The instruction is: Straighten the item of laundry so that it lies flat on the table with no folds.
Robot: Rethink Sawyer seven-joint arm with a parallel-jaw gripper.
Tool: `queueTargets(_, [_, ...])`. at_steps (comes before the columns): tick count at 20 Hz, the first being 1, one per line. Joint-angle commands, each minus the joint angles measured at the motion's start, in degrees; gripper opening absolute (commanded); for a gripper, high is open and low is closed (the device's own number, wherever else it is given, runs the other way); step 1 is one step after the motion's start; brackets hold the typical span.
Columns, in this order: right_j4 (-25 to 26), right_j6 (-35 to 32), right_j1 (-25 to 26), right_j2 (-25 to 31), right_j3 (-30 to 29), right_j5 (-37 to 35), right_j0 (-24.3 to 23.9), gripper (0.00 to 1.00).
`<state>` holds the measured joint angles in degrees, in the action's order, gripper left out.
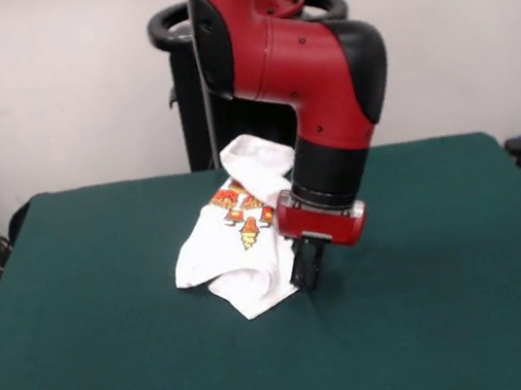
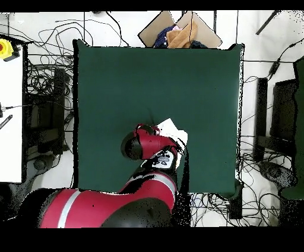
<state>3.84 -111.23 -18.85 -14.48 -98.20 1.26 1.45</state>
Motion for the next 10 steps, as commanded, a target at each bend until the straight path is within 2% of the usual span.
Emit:
queueTargets(1, [3.44,-2.98,-1.47,1.73,-2.77,-5.60,-5.06,0.00])
queueTargets(2, [4.24,-2.85,-1.76,3.12,-3.36,-4.66,-6.35,0.00])
queueTargets(3, [5.03,-2.72,-2.06,4.51,-3.96,-3.72,-7.65,1.00])
queueTargets(8, [6.55,-1.55,-5.36,11.98,-6.24,-7.62,-13.32,1.00])
queueTargets(10, [7.54,-0.94,-5.70,13.16,-6.55,-8.11,-14.60,1.00])
